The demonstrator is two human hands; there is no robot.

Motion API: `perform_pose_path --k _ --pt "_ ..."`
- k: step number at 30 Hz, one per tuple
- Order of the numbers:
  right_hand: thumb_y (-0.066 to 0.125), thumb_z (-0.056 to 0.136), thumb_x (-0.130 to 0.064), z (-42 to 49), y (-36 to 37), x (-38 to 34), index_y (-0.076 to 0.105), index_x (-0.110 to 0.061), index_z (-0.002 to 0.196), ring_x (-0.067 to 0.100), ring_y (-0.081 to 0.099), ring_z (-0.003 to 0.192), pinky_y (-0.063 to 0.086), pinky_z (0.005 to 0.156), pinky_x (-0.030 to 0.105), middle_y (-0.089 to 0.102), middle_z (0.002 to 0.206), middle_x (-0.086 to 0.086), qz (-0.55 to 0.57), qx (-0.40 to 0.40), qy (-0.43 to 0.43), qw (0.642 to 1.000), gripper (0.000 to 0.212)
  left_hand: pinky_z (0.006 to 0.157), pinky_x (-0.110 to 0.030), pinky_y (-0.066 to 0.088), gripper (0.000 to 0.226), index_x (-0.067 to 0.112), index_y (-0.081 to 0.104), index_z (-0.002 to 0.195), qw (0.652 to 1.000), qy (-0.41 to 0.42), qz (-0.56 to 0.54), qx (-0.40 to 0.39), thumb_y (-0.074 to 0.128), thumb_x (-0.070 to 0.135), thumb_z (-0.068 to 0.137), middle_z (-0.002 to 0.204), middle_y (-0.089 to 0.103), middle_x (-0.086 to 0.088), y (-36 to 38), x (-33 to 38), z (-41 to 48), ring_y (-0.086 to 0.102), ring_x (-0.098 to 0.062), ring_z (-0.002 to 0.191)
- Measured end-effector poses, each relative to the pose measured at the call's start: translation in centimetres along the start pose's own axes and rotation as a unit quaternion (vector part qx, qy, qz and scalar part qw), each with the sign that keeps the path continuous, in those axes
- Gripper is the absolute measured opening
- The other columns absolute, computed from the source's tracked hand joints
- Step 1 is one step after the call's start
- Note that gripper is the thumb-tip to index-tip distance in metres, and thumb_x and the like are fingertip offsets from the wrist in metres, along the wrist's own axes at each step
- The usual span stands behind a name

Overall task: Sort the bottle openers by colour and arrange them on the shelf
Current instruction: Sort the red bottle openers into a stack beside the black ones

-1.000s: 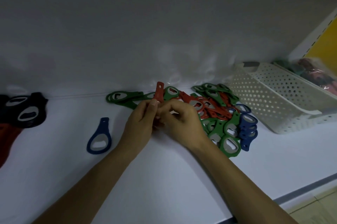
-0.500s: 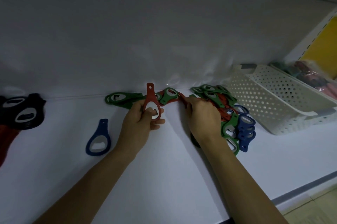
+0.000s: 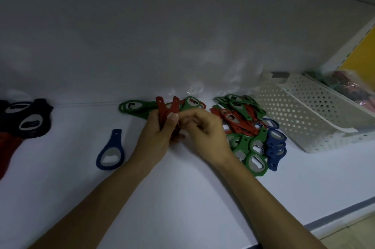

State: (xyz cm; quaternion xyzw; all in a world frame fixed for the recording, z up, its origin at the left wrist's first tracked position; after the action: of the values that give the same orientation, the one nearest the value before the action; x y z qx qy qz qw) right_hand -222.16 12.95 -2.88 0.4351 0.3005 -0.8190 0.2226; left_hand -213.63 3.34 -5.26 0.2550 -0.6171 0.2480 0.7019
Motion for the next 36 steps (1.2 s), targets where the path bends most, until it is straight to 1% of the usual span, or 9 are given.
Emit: perform_pose_path --k 2,4,7,9,16,20,25,30,36 --pt "0.046 0.087 0.01 0.0 -0.6 -0.3 0.067 -0.015 0.089 0.015 0.068 0.08 0.056 0.077 0.032 0.071 0.085 0.004 0.038 0.069 0.038 0.996 0.033 0.056 -0.015 0.051 0.02 0.024 0.048 0.113 1.0 -0.012 -0.018 -0.001 0.051 0.015 0.096 0.103 0.063 0.001 0.2 -0.1 0.1 0.068 -0.004 0.073" --pt "0.052 0.09 -0.006 0.0 -1.8 0.1 0.067 -0.015 0.094 0.017 0.065 0.079 0.054 0.072 0.036 0.071 0.085 0.001 -0.135 0.117 0.041 0.983 0.018 0.055 -0.018 0.051 0.027 0.021 0.045 0.119 0.999 -0.026 -0.026 -0.007 0.049 0.008 0.096 0.105 0.065 -0.004 0.2 -0.1 0.1 0.069 -0.009 0.071" --pt "0.056 0.088 -0.037 -0.2 -3.1 1.2 0.065 -0.018 0.102 0.025 0.059 0.095 0.047 0.083 0.039 0.068 0.097 0.001 -0.463 0.01 0.093 0.881 0.025 0.055 -0.015 0.051 0.033 0.019 0.043 0.123 0.998 -0.035 -0.043 -0.002 0.051 0.006 0.094 0.109 0.064 -0.006 0.2 0.0 0.1 0.07 -0.013 0.075" --pt "0.06 0.085 -0.046 -0.3 -3.3 1.5 0.066 -0.023 0.101 0.025 0.055 0.1 0.042 0.089 0.039 0.067 0.098 -0.001 -0.499 -0.021 0.113 0.859 0.029 0.057 -0.015 0.052 0.036 0.018 0.043 0.125 0.998 -0.038 -0.057 0.004 0.053 0.005 0.093 0.118 0.06 -0.008 0.2 0.0 0.1 0.068 -0.018 0.086" --pt "0.08 0.073 -0.021 0.2 -3.0 1.9 0.06 -0.013 0.116 0.02 0.06 0.095 0.051 0.085 0.037 0.064 0.107 0.005 -0.284 -0.009 0.125 0.951 0.048 0.061 -0.024 0.057 0.05 0.012 0.04 0.133 0.993 -0.04 -0.108 0.023 0.055 -0.004 0.089 0.117 0.061 -0.009 -0.1 0.0 0.1 0.066 -0.017 0.093" --pt "0.075 0.08 -0.011 0.3 -2.9 1.5 0.069 -0.011 0.11 -0.006 0.063 0.078 0.048 0.073 0.008 0.066 0.09 -0.014 -0.161 0.036 0.117 0.979 0.031 0.062 -0.023 0.057 0.05 0.015 0.04 0.133 0.994 -0.038 -0.102 0.02 0.056 -0.003 0.089 0.121 0.058 -0.005 -0.1 0.1 0.1 0.069 -0.013 0.083" --pt "0.062 0.086 0.003 0.4 -3.7 1.1 0.068 -0.014 0.086 0.0 0.063 0.07 0.049 0.065 0.012 0.069 0.078 -0.006 0.041 0.089 0.169 0.981 0.018 0.067 -0.025 0.058 0.046 0.014 0.044 0.129 0.996 -0.036 -0.083 0.014 0.058 -0.002 0.088 0.119 0.06 -0.005 -0.1 0.2 0.1 0.069 -0.01 0.082" --pt "0.061 0.086 -0.001 0.5 -3.7 0.3 0.062 -0.012 0.087 0.008 0.065 0.072 0.053 0.07 0.018 0.069 0.078 0.0 0.215 0.145 0.164 0.952 0.01 0.066 -0.022 0.056 0.043 0.017 0.044 0.129 0.997 -0.023 -0.069 0.014 0.058 0.007 0.089 0.118 0.061 -0.002 -0.1 0.1 0.1 0.067 -0.018 0.093" --pt "0.059 0.087 0.0 0.2 -3.0 0.2 0.064 -0.008 0.091 0.007 0.063 0.061 0.049 0.056 0.018 0.071 0.073 -0.001 0.196 0.031 0.181 0.963 0.01 0.066 -0.018 0.054 0.034 0.023 0.049 0.124 0.999 -0.01 -0.05 0.01 0.055 0.029 0.091 0.113 0.063 0.005 0.0 -0.3 0.2 0.066 -0.006 0.094"
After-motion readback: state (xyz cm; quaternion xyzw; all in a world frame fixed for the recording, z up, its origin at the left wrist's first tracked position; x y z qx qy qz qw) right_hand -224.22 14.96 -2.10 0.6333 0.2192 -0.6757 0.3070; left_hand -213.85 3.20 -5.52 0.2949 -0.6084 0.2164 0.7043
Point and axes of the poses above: each hand's wrist, its own z-axis towards the middle knuckle, its own y-axis out of the palm, x = y × z, the point moved 1 cm from there along z, towards the middle knuckle
